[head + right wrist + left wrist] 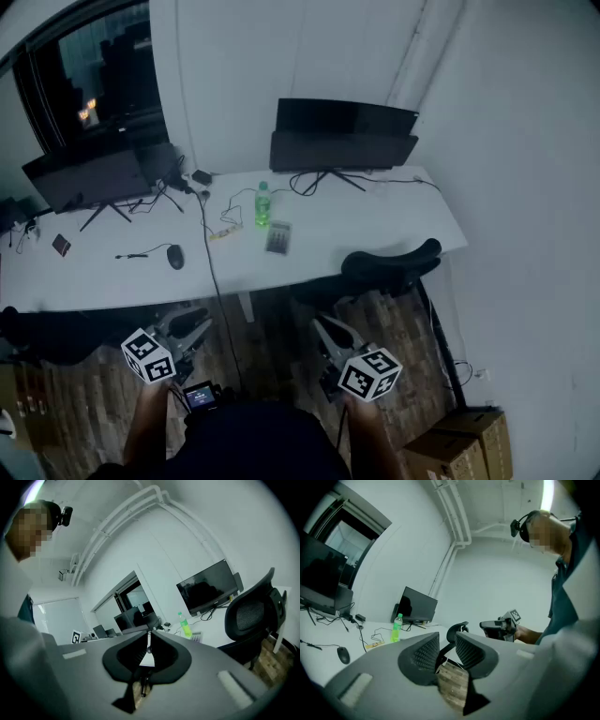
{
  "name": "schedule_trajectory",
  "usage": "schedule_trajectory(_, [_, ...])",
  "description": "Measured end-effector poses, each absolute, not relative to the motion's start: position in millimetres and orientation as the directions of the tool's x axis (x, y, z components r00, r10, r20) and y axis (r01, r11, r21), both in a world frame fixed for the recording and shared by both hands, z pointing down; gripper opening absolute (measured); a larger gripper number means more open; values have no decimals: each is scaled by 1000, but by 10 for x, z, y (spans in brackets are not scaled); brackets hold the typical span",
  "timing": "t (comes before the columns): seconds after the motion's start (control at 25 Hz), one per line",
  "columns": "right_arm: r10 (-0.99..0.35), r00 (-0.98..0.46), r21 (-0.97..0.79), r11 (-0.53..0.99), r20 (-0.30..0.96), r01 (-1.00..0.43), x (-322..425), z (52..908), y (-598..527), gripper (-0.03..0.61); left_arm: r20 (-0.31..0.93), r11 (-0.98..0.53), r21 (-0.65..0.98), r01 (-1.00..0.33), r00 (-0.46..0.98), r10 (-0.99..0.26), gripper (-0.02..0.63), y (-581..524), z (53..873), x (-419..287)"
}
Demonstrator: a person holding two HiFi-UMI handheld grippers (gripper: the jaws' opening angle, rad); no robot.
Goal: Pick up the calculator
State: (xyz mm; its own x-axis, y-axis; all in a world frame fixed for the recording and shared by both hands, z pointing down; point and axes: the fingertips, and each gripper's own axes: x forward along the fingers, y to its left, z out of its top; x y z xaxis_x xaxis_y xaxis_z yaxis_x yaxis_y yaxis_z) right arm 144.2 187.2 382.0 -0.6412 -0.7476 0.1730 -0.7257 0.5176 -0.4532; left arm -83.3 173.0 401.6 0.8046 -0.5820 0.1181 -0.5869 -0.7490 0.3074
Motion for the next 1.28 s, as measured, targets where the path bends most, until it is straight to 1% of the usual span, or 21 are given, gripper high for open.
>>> schedule_trajectory(0.24, [-759, -627, -446, 506, 177, -738, 870, 3742, 1874, 15, 113, -770, 298, -564, 822, -558, 101, 1717, 3977, -1373])
schedule_trajectory(0.4, [-763, -619, -438, 499, 187, -747, 607, 3714, 1904, 15, 101, -784, 308, -539, 838, -536, 101, 1689, 3995, -1564])
schedule_trajectory(0.64, [-794, -573, -433, 452, 202, -780, 497, 3726, 1963, 15, 88, -813, 321, -485, 870, -485, 101, 1622, 4012, -1644])
schedule_trajectory(0.8, [-819, -542, -469, 410, 188, -782, 460, 3746, 1995, 15, 87, -824, 341, -453, 887, -453, 101, 1578, 4054, -1673])
schedule_trajectory(1.04, [-838, -517, -512, 373, 171, -774, 295, 3798, 1994, 17, 78, -847, 351, -399, 914, -398, 101, 1515, 4130, -1727])
schedule_trajectory(1.28, [-835, -516, -516, 362, 190, -777, 237, 3843, 1956, 17, 82, -850, 368, -377, 924, -375, 101, 1438, 4186, -1694])
